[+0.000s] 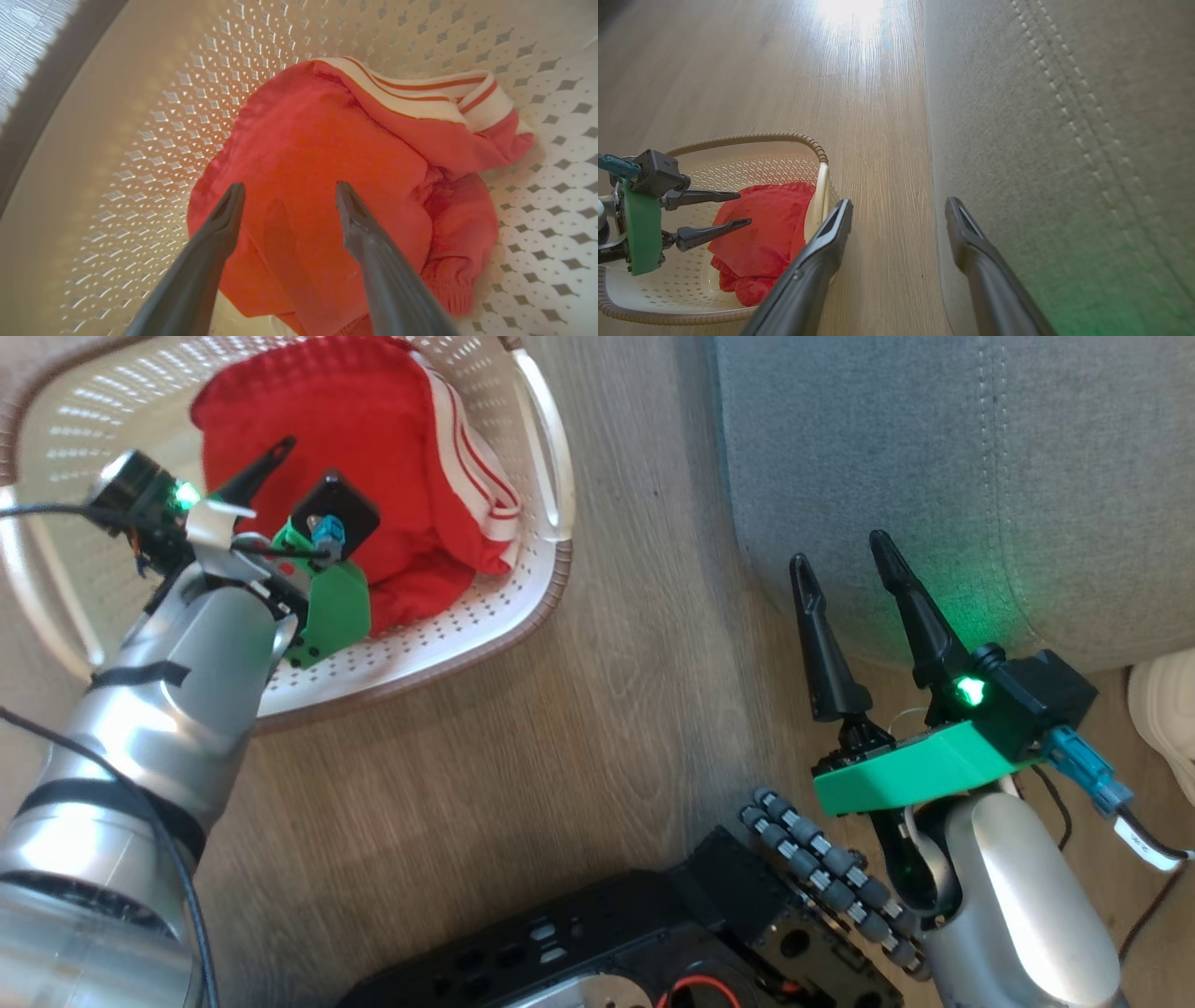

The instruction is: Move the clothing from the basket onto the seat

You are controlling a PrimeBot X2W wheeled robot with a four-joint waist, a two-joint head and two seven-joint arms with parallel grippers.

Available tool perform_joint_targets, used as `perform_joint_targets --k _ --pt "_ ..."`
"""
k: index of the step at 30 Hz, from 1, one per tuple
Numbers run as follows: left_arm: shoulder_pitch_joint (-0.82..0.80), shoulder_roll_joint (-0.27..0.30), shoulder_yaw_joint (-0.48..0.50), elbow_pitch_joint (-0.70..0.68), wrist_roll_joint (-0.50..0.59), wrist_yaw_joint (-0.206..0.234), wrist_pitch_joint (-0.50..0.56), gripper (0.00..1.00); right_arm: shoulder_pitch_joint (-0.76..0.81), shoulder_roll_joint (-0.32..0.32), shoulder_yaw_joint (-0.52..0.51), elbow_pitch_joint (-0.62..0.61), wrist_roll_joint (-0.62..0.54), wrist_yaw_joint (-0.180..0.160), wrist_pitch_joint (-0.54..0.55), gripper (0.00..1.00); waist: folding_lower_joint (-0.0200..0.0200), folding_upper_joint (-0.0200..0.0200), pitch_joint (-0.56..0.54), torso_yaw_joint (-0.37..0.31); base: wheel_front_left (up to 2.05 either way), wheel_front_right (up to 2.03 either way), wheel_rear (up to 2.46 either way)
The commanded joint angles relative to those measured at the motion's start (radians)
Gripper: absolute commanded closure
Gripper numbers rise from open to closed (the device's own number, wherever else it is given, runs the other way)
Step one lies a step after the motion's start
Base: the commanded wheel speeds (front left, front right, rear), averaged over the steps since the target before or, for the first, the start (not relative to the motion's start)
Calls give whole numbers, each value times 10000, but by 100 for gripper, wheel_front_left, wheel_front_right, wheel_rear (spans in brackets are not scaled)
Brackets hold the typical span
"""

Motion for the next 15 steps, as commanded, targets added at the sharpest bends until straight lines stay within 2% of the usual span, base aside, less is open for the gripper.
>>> perform_joint_targets --k 1,3,6,15 --pt "7 198 35 21 129 -96 -95 0 224 -102 215 -305 73 69 -93 0 -1 1 247 -196 0 0 0" --pt "-130 128 -71 263 90 -387 -95 0 247 -102 234 -334 80 69 -93 0 -1 1 312 -205 0 0 0" --pt "-362 105 -210 810 114 -570 -95 0 287 -102 283 -392 107 69 -93 0 -1 1 363 -231 0 0 0" --pt "-945 52 -479 1396 161 -594 393 0 469 -102 600 -620 365 69 -93 0 -1 1 685 -290 0 0 0"
